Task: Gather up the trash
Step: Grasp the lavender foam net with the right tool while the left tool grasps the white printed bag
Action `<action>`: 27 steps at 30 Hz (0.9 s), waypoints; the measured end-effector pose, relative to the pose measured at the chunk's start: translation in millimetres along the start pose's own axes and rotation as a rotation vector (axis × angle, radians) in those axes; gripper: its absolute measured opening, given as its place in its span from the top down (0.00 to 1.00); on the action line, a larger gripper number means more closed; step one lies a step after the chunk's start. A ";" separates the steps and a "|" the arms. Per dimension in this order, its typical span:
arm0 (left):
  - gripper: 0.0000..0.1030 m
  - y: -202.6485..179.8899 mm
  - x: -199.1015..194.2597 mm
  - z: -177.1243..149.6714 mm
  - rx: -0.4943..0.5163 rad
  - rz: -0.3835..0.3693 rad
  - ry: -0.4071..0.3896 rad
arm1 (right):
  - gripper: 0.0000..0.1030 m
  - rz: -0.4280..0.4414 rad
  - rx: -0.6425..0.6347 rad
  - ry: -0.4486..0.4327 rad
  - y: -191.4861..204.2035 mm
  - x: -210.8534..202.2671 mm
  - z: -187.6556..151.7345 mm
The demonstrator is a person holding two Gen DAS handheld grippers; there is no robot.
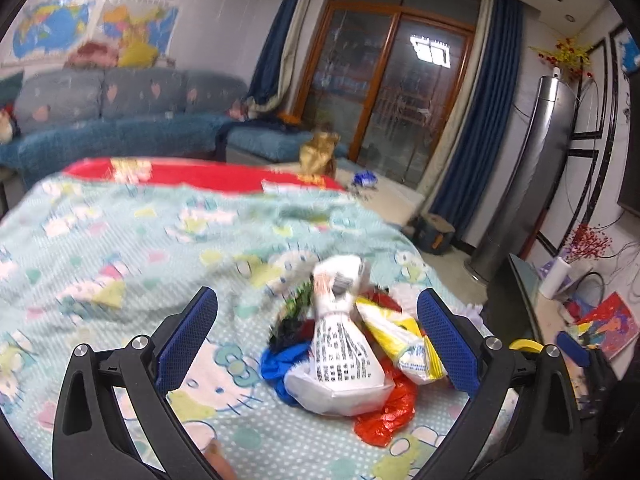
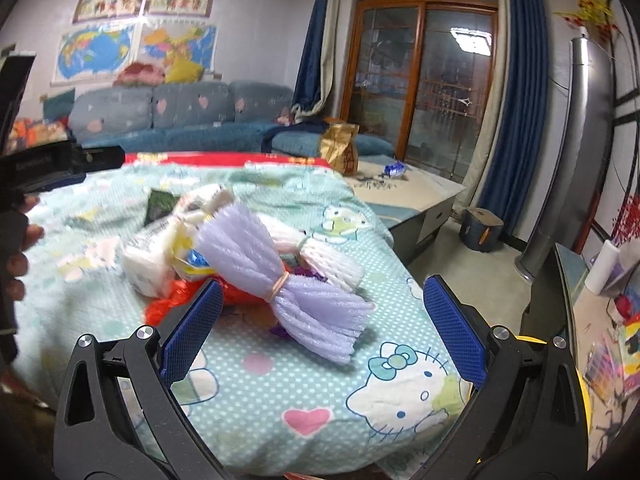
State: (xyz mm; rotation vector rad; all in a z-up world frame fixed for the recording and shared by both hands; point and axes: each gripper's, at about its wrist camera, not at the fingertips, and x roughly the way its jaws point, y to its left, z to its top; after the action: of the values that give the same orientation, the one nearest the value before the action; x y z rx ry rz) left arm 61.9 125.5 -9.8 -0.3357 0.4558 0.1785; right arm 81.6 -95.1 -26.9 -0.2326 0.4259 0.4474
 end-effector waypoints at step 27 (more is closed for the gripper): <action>0.41 -26.1 57.1 -43.2 0.122 0.036 0.272 | 0.87 0.112 0.036 0.210 -12.4 38.8 -34.9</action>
State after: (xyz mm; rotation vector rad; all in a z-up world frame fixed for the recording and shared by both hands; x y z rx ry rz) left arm 101.4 91.2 -65.3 -0.2328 0.7389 0.1400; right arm 106.9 -102.4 -73.6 -0.2220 0.6542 0.5267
